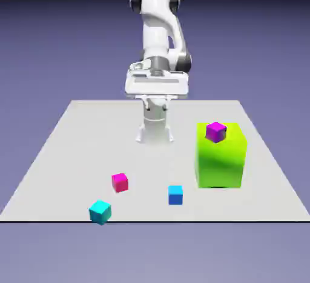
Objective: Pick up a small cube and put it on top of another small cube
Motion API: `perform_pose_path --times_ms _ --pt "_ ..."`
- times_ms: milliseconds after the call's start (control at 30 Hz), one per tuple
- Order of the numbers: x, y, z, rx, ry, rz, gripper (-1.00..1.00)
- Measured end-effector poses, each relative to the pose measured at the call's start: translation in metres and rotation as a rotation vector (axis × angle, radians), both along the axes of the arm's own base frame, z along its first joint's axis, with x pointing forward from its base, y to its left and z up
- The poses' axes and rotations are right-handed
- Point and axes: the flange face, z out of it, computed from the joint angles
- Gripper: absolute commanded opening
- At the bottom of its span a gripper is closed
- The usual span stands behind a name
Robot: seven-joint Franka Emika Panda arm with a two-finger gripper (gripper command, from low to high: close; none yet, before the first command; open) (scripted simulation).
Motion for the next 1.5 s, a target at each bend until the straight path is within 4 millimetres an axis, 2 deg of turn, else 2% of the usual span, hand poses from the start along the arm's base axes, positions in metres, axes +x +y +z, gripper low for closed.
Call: perform_pose_path --times_ms 267,533,667,800,833,1033,1067,1133,1333,1500 --pt "0.036 -0.02 -0.099 0.284 0.323 -0.421 0.0" --pt "0.047 -0.025 -0.201 0.623 0.65 -0.87 0.0" --pt "0.047 -0.017 -0.243 0.809 0.826 -1.091 0.0" --pt "0.047 -0.004 -0.272 0.996 1.008 -1.293 0.0" --pt "0.047 -0.004 -0.272 0.997 1.008 -1.293 0.0" --pt "0.047 0.021 -0.332 0.997 1.008 -1.293 0.0" --pt "0.047 0.022 -0.334 0.997 1.008 -1.293 -1.0" --pt "0.047 0.022 -0.334 0.997 1.007 -1.293 -1.0" --pt "0.047 -0.004 -0.273 0.998 1.007 -1.293 -1.0" --pt "0.063 -0.061 -0.26 1.147 0.865 -1.557 -1.0"
